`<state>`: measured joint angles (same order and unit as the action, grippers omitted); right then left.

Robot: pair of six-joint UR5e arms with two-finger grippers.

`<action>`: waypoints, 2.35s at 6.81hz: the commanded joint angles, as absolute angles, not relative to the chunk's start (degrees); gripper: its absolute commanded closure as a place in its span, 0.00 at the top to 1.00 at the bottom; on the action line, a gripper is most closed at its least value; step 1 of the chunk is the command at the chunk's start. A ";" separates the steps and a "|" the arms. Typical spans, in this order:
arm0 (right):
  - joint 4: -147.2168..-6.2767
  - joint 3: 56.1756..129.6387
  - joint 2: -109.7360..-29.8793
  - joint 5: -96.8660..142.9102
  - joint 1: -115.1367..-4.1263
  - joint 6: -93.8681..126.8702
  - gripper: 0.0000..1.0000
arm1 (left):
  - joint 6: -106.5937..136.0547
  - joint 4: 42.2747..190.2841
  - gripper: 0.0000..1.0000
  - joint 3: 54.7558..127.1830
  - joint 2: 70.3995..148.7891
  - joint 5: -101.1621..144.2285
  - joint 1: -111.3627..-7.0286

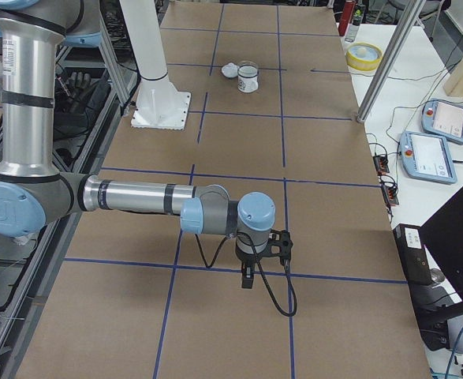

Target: Remove funnel from cup

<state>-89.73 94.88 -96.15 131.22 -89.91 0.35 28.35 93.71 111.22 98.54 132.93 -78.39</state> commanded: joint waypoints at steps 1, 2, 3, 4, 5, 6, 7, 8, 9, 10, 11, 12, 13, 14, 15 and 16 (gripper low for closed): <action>-89.74 94.92 -96.15 131.22 -89.91 0.35 1.00 | 47.19 92.47 1.00 113.29 105.07 130.26 -67.11; -89.74 94.92 -96.15 131.22 -89.91 0.35 1.00 | 55.29 89.42 1.00 113.03 110.51 130.17 -60.88; -89.74 94.92 -96.15 131.22 -89.91 0.35 1.00 | 62.07 87.56 1.00 113.03 114.48 127.99 -55.60; -89.74 94.92 -96.15 131.22 -89.91 0.35 1.00 | 65.53 85.02 1.00 111.90 118.35 123.10 -49.20; -89.74 94.92 -96.15 131.22 -89.91 0.35 1.00 | 69.48 84.56 1.00 109.19 120.74 118.52 -43.91; -89.74 94.92 -96.15 131.22 -89.91 0.35 1.00 | 71.09 84.64 1.00 106.20 122.07 117.69 -41.33; -89.74 94.92 -96.15 131.22 -89.91 0.35 1.00 | 71.19 84.90 1.00 104.69 122.43 116.64 -38.79; -89.74 94.92 -96.15 131.22 -89.91 0.35 1.00 | 71.19 84.90 0.98 102.85 123.21 116.46 -37.54; -89.74 94.92 -96.15 131.22 -89.91 0.35 1.00 | 71.10 84.99 0.91 102.57 123.22 116.46 -36.92; -89.74 94.92 -96.15 131.22 -89.91 0.35 1.00 | 71.10 84.99 0.86 102.39 123.48 116.46 -36.65; -89.74 94.92 -96.15 131.22 -89.91 0.35 1.00 | 71.10 85.08 0.85 102.39 123.66 116.46 -36.56; -89.74 94.83 -96.15 131.22 -89.91 0.35 1.00 | 71.10 85.08 0.83 102.39 123.84 116.54 -36.56; -89.74 94.83 -96.15 131.22 -89.91 0.35 1.00 | 71.10 84.99 0.50 102.39 123.84 116.54 -36.56; -89.74 94.92 -96.15 131.22 -89.91 0.35 1.00 | 71.10 84.90 0.01 102.65 123.84 116.37 -36.56; -89.74 94.92 -96.15 131.22 -89.91 0.35 1.00 | 71.10 84.73 0.00 103.00 123.84 116.37 -36.56; -89.74 94.92 -96.15 131.22 -89.91 0.35 1.00 | 71.10 84.47 0.00 103.53 123.84 116.37 -36.65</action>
